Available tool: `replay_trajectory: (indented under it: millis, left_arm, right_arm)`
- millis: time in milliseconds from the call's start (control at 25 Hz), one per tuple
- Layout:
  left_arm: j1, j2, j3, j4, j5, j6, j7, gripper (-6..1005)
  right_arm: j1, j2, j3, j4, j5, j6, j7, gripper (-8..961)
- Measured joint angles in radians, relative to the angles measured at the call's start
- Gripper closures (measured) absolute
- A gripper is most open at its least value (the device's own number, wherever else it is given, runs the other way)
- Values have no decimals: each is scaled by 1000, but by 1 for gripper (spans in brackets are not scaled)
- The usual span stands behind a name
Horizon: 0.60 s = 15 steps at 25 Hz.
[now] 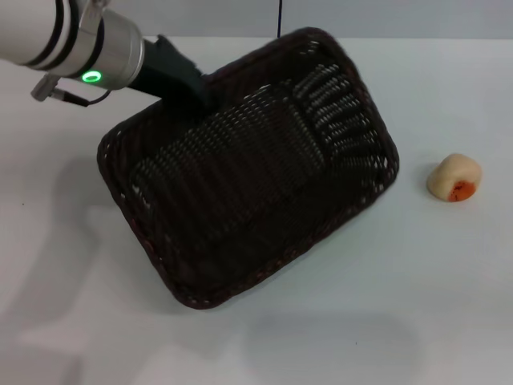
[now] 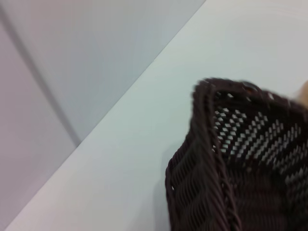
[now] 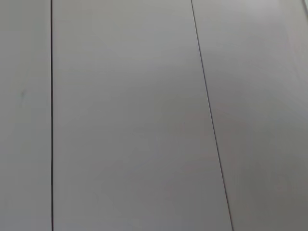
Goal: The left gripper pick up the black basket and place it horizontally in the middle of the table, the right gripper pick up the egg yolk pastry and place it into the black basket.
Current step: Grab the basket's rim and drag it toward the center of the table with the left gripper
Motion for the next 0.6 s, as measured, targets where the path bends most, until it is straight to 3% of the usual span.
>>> replay_trajectory:
  millis: [120,600]
  left_arm:
    - [-19,0,-37,7,-89,-31,61,800]
    - [-118,-2,-41,96,-136,-101,161,798]
  right_arm:
    - [1,0,0,0,0,-4,2,111]
    - [7,0,-5,0,0,-14,3,110]
